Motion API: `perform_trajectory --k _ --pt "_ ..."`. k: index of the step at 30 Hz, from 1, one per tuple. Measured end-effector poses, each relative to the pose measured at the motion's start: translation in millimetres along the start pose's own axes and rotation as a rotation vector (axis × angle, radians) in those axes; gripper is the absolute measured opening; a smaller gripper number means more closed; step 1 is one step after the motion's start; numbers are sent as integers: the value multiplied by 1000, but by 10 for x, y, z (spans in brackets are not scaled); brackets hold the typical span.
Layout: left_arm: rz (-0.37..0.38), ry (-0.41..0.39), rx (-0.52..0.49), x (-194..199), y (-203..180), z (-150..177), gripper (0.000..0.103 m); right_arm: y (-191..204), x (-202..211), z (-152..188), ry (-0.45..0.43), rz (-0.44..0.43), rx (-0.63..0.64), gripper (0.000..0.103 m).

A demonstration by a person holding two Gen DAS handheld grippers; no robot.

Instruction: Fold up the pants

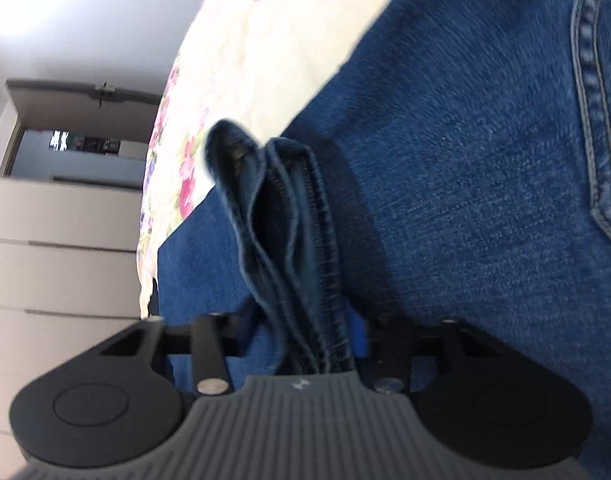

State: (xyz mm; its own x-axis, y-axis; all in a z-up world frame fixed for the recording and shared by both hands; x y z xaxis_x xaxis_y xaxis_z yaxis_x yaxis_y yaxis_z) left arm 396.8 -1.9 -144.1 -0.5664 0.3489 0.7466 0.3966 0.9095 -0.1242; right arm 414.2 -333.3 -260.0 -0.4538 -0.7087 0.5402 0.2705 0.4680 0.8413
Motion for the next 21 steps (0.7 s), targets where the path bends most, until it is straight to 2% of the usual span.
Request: perform_trajectory --k 1,3,5,9,13,18,21 --pt "-3 -6 -2 41 -7 -12 33 -30 -21 -5 3 -17 -26 18" --pt "-9 -18 -4 132 -20 -26 33 -98 -8 -5 2 -50 -73 13" --pt "-20 -28 -9 228 -29 -32 33 -57 66 22 -9 -81 -65 3" --pt "-58 -46 -4 427 -27 -34 33 378 214 86 -59 -60 74 2" --pt "-107 -84 27 649 13 -31 33 995 522 156 -111 -46 211 2" --pt "-127 -112 33 811 -42 13 35 1831 1171 270 -200 -28 381 2" --pt "-130 -116 20 821 -148 30 37 2169 1616 317 -245 2 450 2"
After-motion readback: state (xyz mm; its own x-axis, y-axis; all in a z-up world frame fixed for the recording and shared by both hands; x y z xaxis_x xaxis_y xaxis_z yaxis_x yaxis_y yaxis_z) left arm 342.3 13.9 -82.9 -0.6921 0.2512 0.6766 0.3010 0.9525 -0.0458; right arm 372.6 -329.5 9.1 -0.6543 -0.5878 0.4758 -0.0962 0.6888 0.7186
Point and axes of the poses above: each gripper's, at about its wrist camera, not at the fingertips, and x roughly against the way its jaws point, y to its left, z to its underside, the point moved 4 cm from there along -x, roughly the way its jaws point, and after that the axes turned 1 degree about -z, right-handed, at the moved point
